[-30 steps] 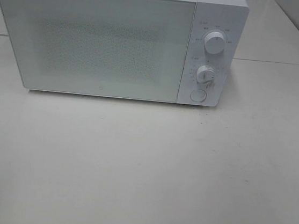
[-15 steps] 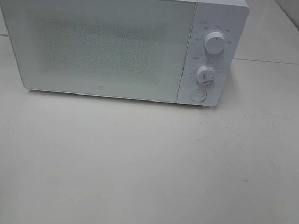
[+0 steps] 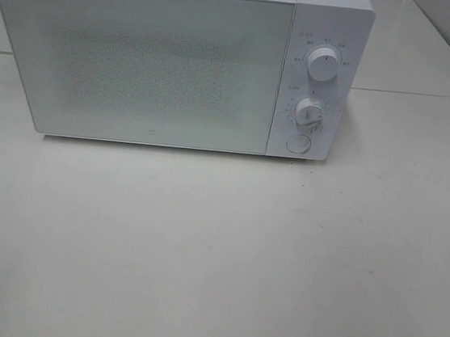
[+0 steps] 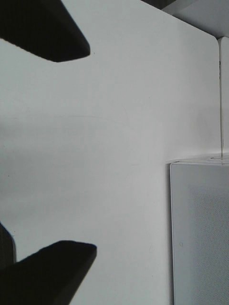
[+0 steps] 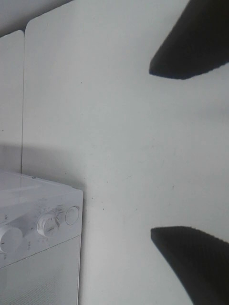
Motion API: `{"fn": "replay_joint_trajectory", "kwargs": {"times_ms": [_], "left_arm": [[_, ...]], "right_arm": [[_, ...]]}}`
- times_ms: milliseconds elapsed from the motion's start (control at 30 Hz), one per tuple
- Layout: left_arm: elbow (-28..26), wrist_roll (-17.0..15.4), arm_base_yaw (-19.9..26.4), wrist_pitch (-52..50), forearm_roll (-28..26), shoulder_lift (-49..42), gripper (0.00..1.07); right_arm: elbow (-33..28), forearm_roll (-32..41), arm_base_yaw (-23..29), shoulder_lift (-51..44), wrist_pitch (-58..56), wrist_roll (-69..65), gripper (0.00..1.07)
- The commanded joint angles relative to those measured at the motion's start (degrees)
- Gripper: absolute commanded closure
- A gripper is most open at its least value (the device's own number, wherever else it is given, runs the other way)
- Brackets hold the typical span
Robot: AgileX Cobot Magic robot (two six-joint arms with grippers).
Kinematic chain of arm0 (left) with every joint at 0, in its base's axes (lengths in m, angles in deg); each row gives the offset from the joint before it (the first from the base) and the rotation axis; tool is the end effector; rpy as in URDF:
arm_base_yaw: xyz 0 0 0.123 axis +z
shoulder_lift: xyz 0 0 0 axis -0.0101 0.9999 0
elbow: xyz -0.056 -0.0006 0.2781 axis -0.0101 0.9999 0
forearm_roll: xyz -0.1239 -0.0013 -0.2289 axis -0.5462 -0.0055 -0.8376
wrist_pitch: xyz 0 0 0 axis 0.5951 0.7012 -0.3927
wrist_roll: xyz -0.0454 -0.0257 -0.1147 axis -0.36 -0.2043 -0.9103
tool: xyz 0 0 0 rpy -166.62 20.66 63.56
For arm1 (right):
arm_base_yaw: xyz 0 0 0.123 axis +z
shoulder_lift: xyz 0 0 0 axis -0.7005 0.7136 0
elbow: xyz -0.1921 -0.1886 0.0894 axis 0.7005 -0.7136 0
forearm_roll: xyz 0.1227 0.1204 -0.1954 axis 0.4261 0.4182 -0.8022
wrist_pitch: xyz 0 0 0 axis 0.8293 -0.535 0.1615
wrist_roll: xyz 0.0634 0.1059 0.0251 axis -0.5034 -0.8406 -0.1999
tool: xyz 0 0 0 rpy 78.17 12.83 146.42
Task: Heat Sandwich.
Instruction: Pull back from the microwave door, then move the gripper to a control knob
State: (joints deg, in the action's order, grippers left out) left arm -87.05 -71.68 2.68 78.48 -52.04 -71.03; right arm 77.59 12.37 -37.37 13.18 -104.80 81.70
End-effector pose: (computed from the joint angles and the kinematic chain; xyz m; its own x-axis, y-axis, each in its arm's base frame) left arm 0.0314 -0.0101 0.2692 -0.4544 0.0155 -0.8907 0.0456 0.9989 -0.0059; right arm 0.1199 0.0103 0.2837 -0.4631 -0.0209 -0.8861 -0.0747 0.9971 0.0155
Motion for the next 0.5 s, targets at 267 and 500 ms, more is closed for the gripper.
{"fn": "replay_joint_trajectory", "kwargs": {"times_ms": [267, 500], "left_arm": [[0.1, -0.2, -0.3, -0.9, -0.2, -1.4, 0.09], [0.1, -0.2, -0.3, -0.9, -0.2, -1.4, 0.09]], "right_arm": [[0.4, -0.1, -0.3, 9.6, 11.4, 0.4, 0.31], [0.4, 0.1, -0.3, 17.2, 19.7, 0.3, 0.31]]}}
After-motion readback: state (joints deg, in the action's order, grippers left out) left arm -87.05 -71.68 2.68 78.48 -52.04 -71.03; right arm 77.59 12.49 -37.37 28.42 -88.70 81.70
